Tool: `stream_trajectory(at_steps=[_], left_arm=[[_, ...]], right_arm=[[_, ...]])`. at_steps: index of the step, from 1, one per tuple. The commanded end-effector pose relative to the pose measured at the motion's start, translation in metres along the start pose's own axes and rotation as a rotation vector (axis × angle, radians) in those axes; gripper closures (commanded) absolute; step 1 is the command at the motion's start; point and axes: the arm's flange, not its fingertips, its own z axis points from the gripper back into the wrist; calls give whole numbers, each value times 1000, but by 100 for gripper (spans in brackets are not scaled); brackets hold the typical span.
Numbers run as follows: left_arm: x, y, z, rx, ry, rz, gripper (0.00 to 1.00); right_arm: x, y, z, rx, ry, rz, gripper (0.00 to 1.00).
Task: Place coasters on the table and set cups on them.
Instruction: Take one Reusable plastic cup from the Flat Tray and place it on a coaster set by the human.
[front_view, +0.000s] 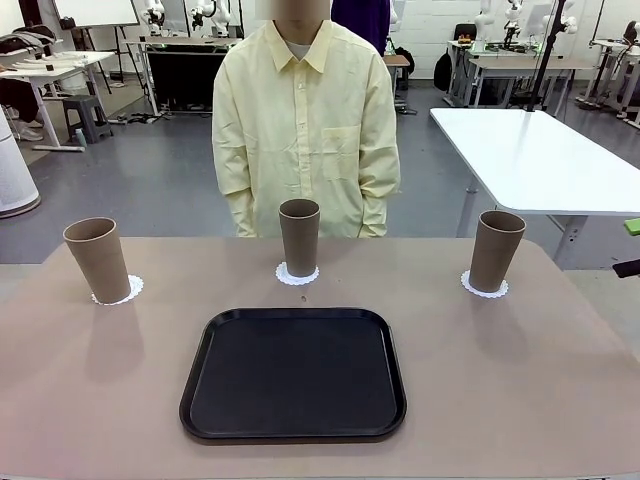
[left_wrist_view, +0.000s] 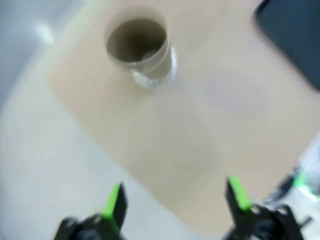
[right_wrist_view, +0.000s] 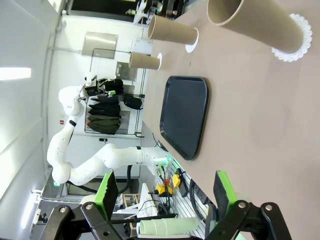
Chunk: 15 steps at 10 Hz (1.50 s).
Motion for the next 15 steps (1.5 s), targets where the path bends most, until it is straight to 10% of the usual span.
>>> stream_trajectory(at_steps=[1,2,3,6,9,15], left_arm=[[-9,-33,14,-158,169,350,0],[-15,-43,11,-211,154,379,0],[-17,-14,0,-25,98,143,0],[-22,-27,3,-78,149,226,0],[-27,5,-21,-779,-57,469,0],[-73,139,-34,-1180,-289,661,0]], right_arm=[[0,0,1,3,0,0,0],[0,0,1,3,0,0,0],[0,0,1,3,0,0,0],[0,0,1,3,0,0,0],[0,0,1,3,0,0,0],[0,0,1,3,0,0,0]])
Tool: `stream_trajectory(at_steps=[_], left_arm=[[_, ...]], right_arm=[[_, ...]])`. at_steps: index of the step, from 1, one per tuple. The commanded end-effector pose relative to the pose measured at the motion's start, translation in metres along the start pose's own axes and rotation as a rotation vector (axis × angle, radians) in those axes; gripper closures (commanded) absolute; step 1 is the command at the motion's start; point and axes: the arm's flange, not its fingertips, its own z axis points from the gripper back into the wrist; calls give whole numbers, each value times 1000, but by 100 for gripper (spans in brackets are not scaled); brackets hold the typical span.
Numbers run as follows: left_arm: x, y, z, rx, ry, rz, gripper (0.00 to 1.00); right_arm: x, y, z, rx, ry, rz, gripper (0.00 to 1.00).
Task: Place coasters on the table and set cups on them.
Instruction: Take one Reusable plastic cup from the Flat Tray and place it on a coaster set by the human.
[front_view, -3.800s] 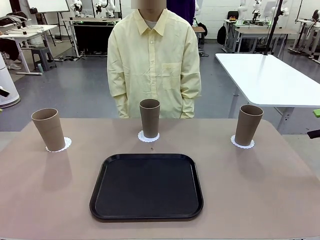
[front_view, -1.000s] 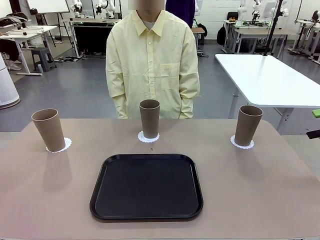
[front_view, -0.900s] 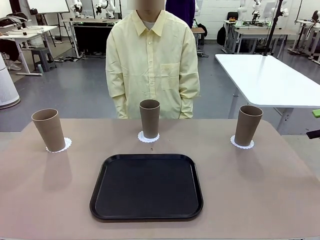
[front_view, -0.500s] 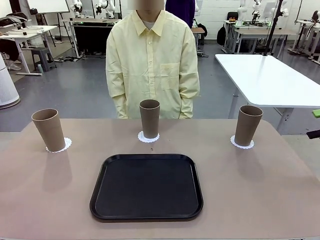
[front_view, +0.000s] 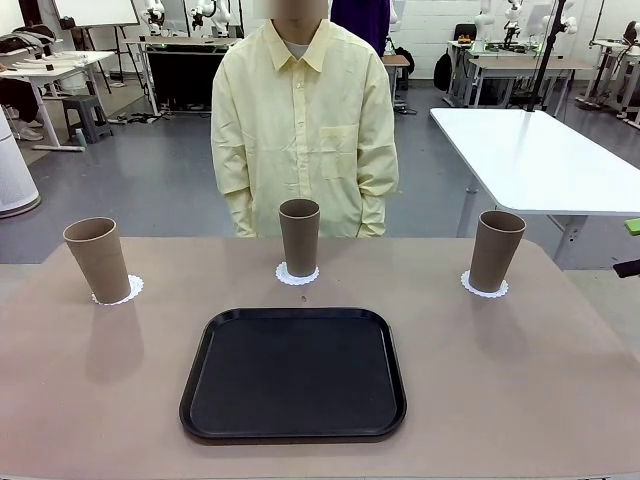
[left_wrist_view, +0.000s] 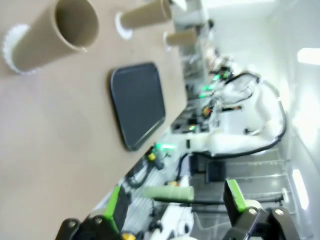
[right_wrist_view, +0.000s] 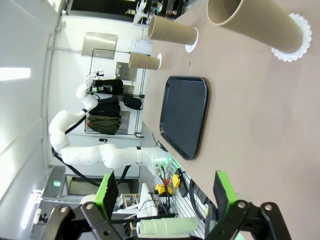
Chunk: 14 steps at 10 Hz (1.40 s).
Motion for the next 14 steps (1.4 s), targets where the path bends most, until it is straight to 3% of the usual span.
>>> stream_trajectory(at_steps=[1,6,14], left_arm=[[13,8,36,-17,9,-6,0],[5,23,84,-17,-50,-9,0],[-1,23,85,10,-59,9,0]], right_arm=[[0,1,0,4,1,1,0],[0,1,0,4,1,1,0],[0,1,0,4,1,1,0]])
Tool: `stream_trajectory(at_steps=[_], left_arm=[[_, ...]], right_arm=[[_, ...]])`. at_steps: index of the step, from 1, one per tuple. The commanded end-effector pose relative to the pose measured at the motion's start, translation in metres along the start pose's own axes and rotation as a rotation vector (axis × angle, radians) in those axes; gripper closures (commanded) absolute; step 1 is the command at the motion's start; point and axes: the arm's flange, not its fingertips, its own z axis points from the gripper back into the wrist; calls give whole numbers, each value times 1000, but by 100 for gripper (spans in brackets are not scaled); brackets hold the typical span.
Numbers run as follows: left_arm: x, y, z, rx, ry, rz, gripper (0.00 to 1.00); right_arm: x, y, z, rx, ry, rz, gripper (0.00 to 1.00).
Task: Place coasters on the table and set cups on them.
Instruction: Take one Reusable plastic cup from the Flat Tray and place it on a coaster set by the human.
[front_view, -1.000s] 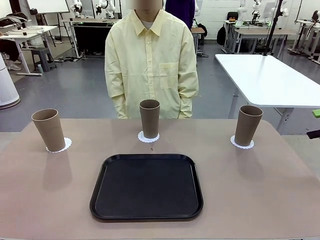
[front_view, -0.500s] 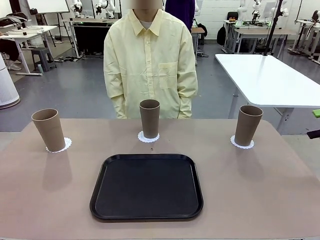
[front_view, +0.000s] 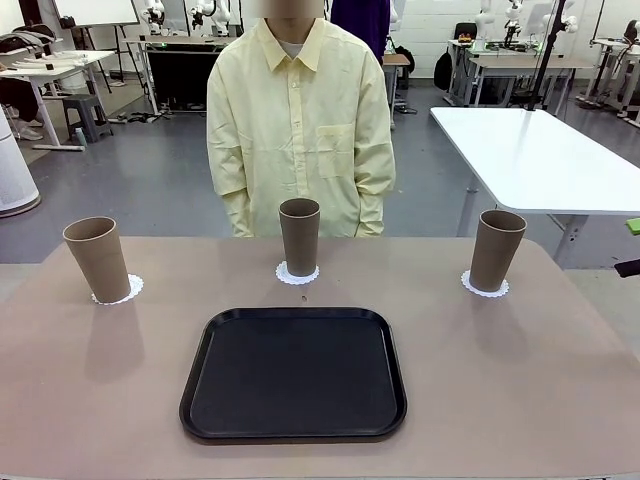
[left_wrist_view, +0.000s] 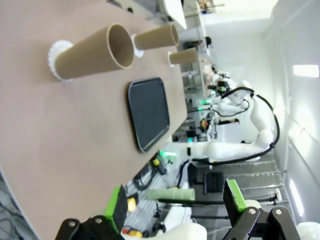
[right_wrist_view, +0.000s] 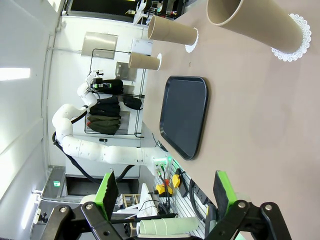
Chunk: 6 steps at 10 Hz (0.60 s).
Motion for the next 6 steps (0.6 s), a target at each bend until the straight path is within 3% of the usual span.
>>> stream_trajectory(at_steps=[1,6], left_arm=[[-2,0,1,0,-3,9,0],[-2,0,1,0,-3,9,0]], right_arm=[[0,1,0,4,2,1,0],[0,1,0,4,2,1,0]])
